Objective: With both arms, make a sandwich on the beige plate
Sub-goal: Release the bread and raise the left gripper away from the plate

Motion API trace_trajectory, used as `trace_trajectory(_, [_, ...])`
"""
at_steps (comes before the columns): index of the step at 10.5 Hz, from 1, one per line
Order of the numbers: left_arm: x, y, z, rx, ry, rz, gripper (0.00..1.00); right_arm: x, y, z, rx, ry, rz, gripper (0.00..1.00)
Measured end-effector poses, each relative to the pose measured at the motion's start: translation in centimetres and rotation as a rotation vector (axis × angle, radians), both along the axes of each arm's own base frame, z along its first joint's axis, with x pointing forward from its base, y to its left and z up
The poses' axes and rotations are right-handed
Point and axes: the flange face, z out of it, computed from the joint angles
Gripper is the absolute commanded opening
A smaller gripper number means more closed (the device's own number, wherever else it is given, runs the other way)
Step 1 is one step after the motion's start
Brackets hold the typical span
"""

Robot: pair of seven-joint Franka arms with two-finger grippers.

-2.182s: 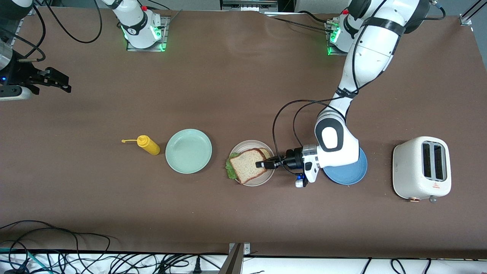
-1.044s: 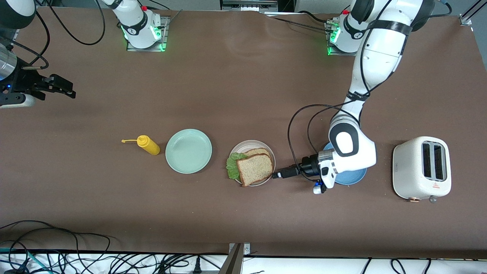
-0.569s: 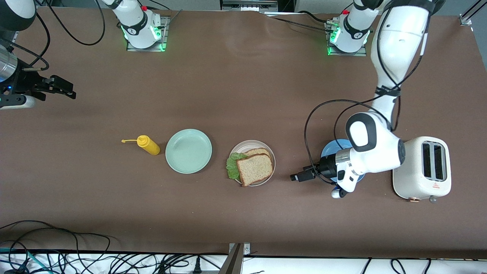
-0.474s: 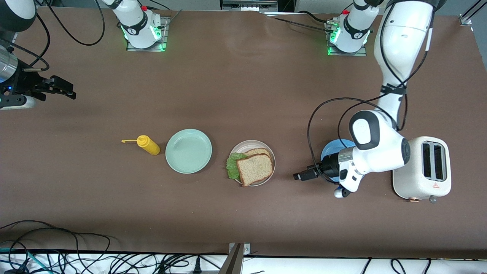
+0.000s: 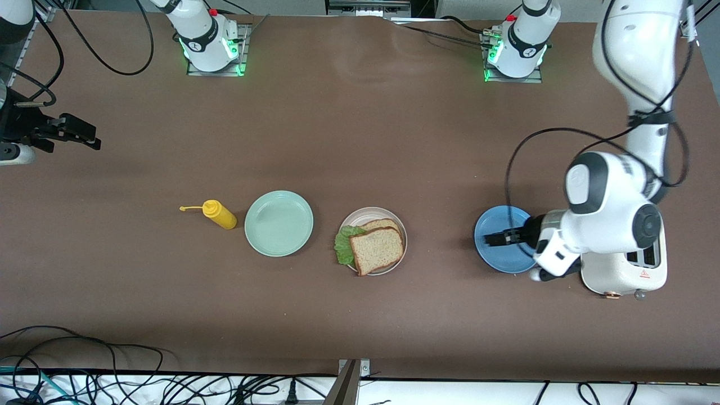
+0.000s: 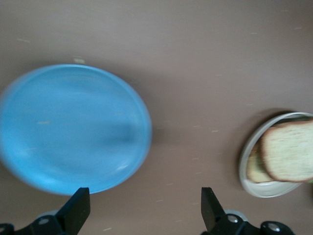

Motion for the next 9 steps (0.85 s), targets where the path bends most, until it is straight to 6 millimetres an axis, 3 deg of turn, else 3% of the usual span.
trace_trajectory(7, [-6.9,5.7,4.9,0.219,-0.001,-0.269,1.0,-0.6,0.2,-0.5,-0.003,-0.018,-0.058,1.0])
trace_trajectory(9, [-8.6,6.2,7.0,0.251,-0.018,-0.292,1.0,-1.2,0.2,-0.3,-0.002,-0.024,-0.068,1.0])
